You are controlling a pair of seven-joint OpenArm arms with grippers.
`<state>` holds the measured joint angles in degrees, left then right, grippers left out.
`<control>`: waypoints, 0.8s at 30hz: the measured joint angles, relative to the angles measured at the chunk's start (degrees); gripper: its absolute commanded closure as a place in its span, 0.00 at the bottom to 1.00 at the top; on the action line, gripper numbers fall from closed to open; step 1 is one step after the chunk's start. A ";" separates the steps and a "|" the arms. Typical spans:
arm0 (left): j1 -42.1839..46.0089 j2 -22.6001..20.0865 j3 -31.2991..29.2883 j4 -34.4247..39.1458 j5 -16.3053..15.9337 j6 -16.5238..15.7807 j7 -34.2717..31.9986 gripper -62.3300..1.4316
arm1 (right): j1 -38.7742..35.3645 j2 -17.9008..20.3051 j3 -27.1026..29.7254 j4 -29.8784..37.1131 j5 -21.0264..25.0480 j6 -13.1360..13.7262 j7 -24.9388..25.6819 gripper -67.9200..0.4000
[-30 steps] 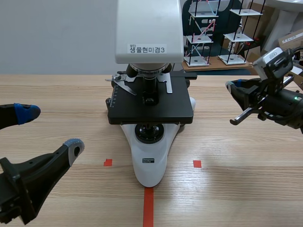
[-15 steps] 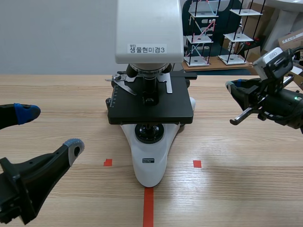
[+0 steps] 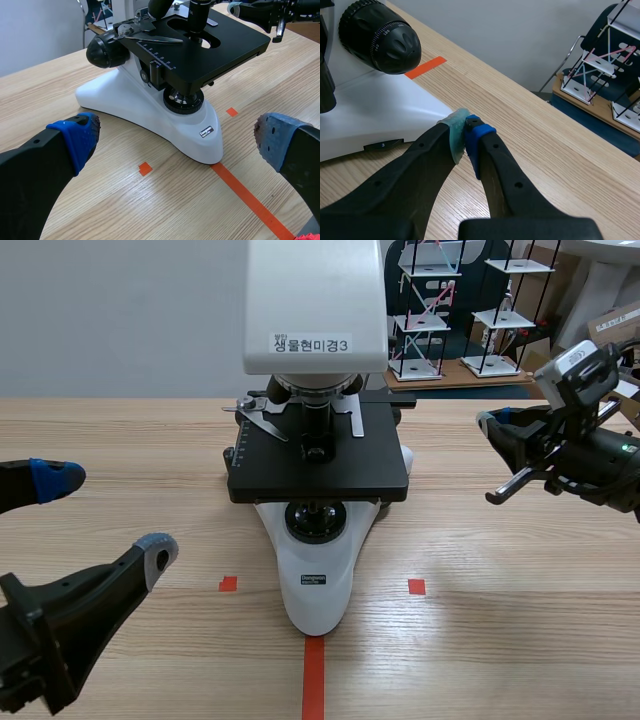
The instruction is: Return to the home posture
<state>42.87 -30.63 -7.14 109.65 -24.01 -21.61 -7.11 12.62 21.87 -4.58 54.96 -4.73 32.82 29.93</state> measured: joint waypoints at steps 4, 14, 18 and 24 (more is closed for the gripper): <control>0.00 0.00 0.00 0.00 0.00 0.00 0.00 0.00 | -0.02 0.00 0.00 0.00 0.00 0.00 0.00 0.93; -0.02 0.00 0.00 0.00 -0.02 0.00 0.00 0.00 | -14.67 1.81 0.63 13.38 4.59 -4.00 -1.55 0.41; -0.02 0.00 0.00 0.00 -0.02 0.02 -0.02 0.00 | -24.35 1.79 4.22 23.87 10.86 -4.02 -4.83 0.25; -0.02 0.00 0.00 0.00 -0.02 0.00 0.00 0.00 | -36.68 1.81 8.79 39.28 14.93 -3.98 -7.56 0.16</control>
<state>42.85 -30.63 -7.14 109.65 -24.03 -21.61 -7.11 -24.05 23.68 4.21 94.24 10.20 28.84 22.37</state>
